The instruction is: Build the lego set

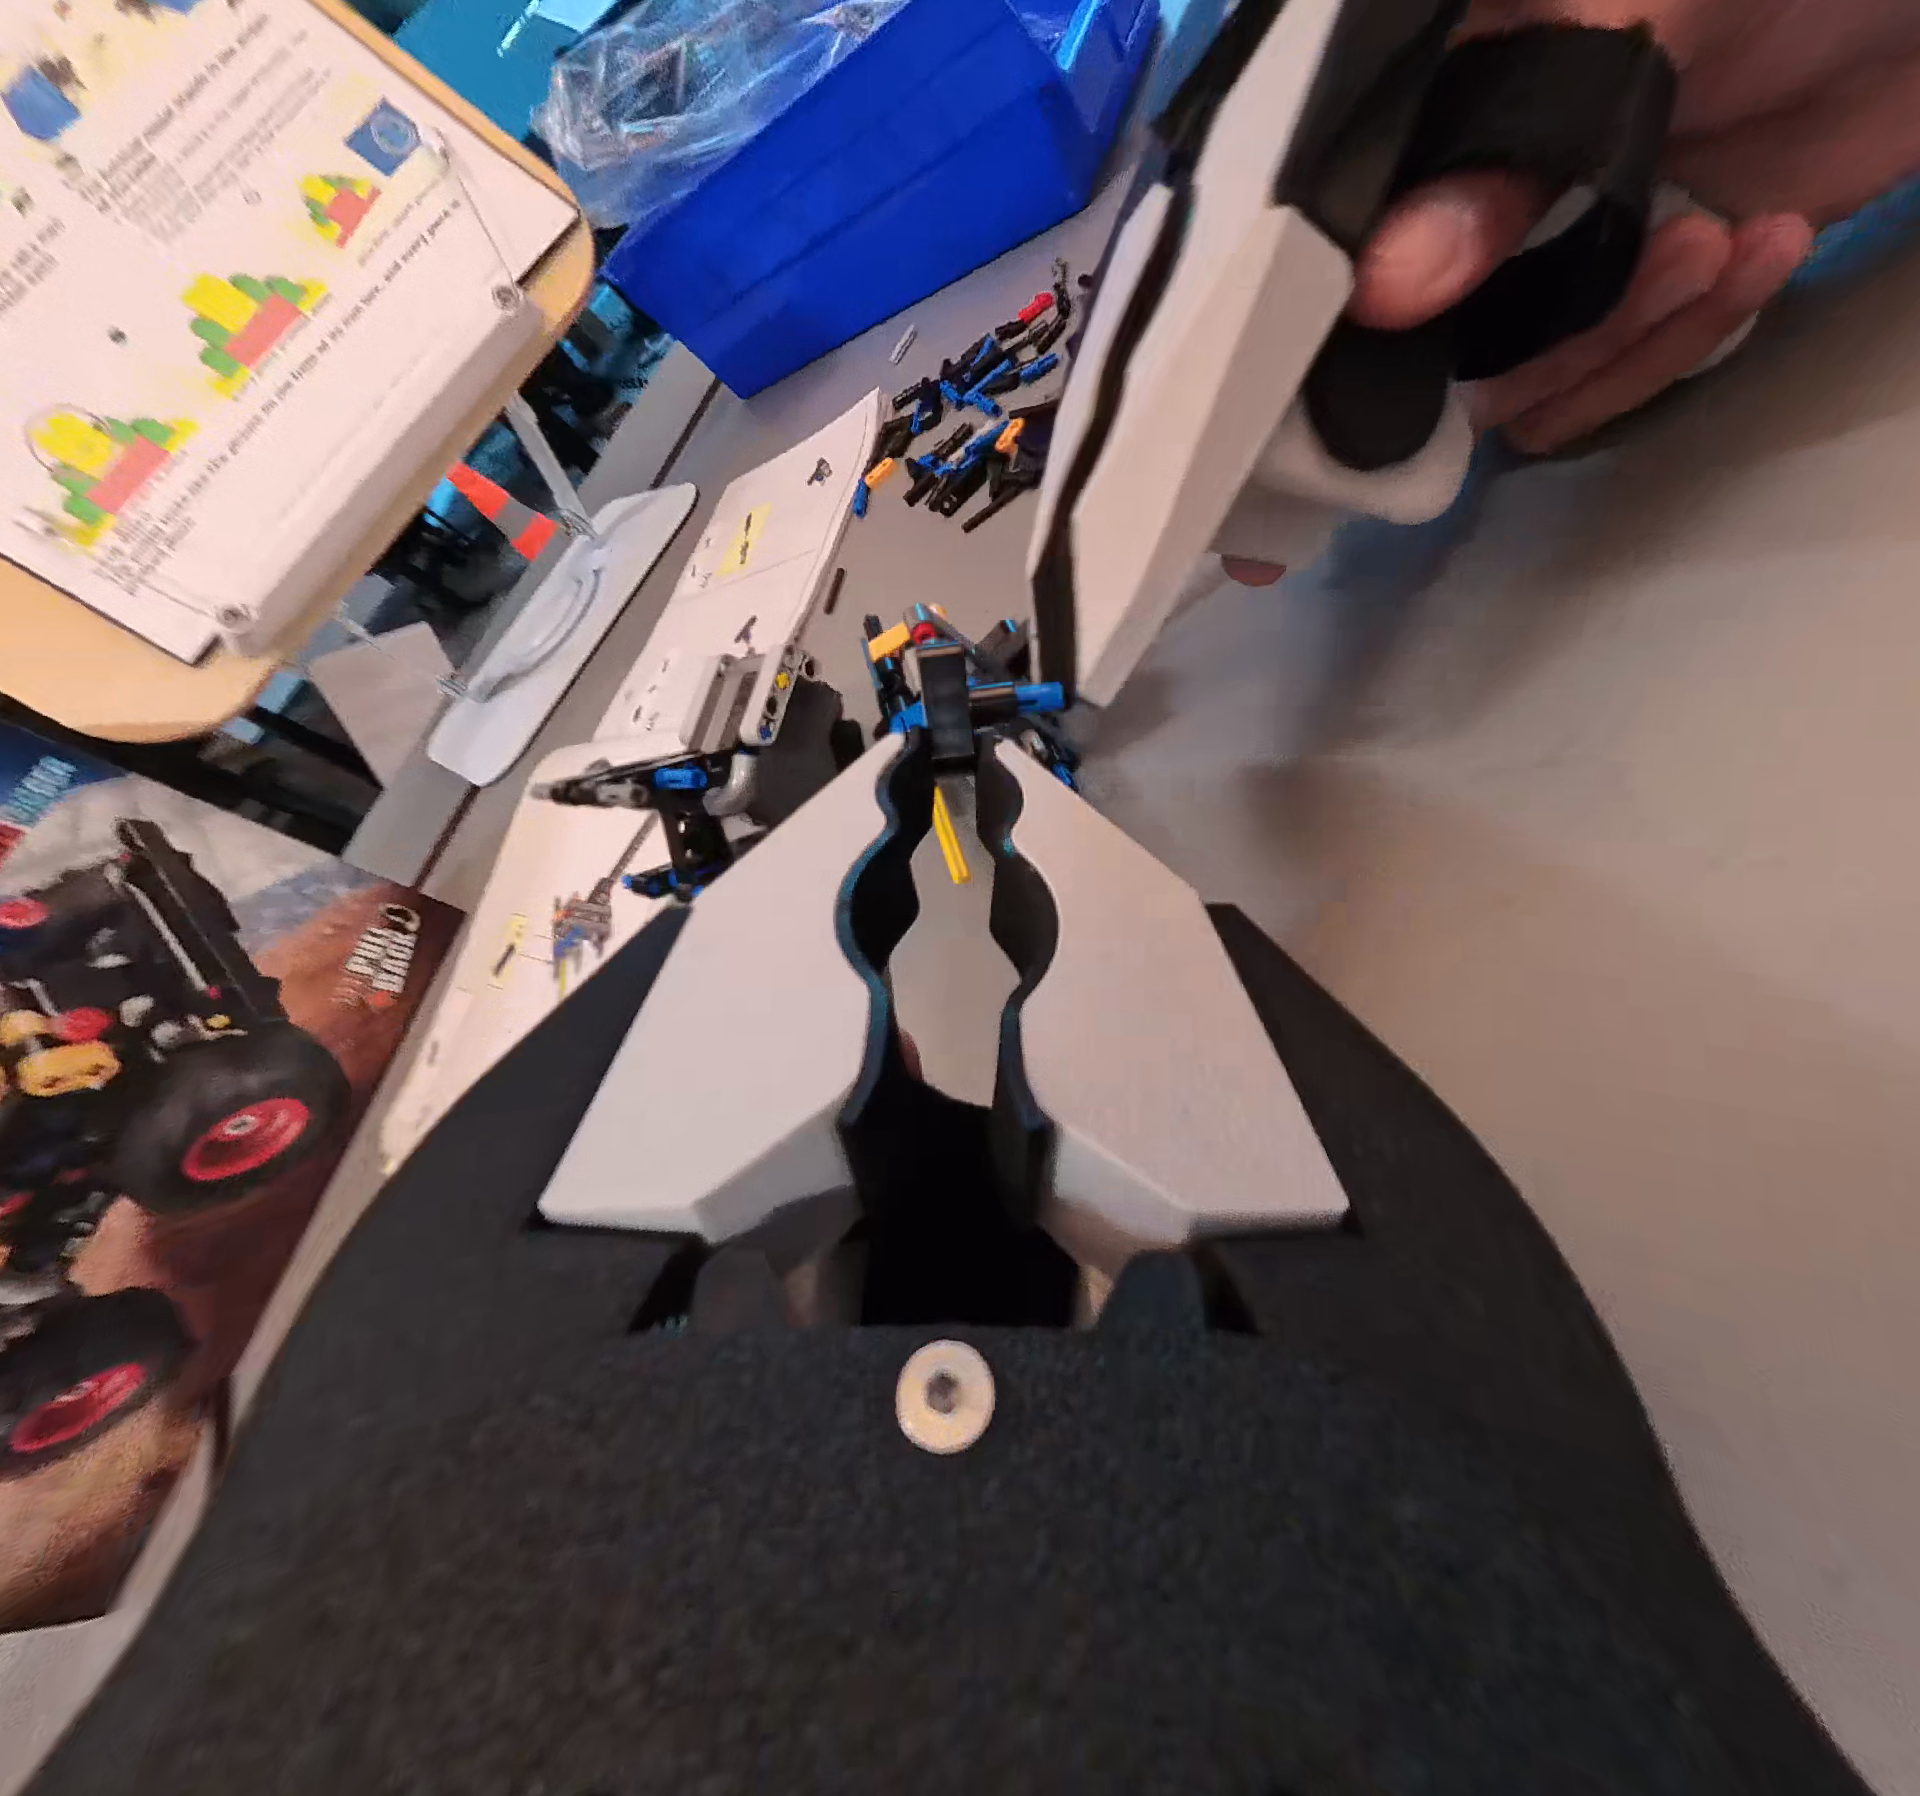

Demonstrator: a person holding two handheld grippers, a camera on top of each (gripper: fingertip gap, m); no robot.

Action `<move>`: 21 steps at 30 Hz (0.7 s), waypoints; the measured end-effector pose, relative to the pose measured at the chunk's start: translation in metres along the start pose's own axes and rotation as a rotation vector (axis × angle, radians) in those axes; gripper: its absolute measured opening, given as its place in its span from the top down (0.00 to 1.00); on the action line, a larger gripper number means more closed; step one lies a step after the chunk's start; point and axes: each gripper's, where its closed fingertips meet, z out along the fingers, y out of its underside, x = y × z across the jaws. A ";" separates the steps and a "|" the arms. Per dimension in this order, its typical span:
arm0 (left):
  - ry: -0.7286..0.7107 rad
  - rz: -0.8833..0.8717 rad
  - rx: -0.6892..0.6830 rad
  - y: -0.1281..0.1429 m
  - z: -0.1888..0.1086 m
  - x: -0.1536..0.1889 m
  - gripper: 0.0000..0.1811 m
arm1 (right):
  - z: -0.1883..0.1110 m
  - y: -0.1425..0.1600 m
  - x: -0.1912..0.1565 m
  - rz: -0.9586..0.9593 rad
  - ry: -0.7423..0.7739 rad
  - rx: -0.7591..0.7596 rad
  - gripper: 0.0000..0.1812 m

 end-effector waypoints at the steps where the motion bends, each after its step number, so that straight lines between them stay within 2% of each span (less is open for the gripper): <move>1: 0.012 -0.038 0.008 0.000 -0.001 -0.002 0.97 | -0.002 0.000 0.000 -0.031 0.018 -0.012 0.92; 4: 0.123 -0.153 0.045 -0.004 -0.005 0.003 0.97 | -0.020 -0.017 -0.001 -0.155 0.072 0.020 0.92; 6: 0.175 -0.192 0.051 -0.004 -0.007 0.006 0.97 | -0.044 -0.036 0.017 -0.264 0.205 0.082 0.92; 8: 0.181 -0.210 0.031 0.001 -0.005 0.005 0.97 | -0.075 -0.050 0.052 -0.344 0.412 0.118 0.92; 10: 0.185 -0.221 -0.005 0.009 -0.001 0.006 0.97 | -0.106 -0.048 0.094 -0.394 0.628 0.074 0.90; 12: 0.213 -0.222 -0.019 0.011 0.000 0.010 0.97 | -0.128 -0.046 0.122 -0.419 0.754 0.058 0.89; 15: 0.334 -0.227 -0.031 0.009 -0.006 0.027 0.97 | -0.148 -0.045 0.144 -0.421 0.840 0.069 0.89; 21: 0.545 -0.189 -0.160 0.018 -0.018 0.063 0.97 | -0.176 -0.041 0.173 -0.401 0.977 0.051 0.90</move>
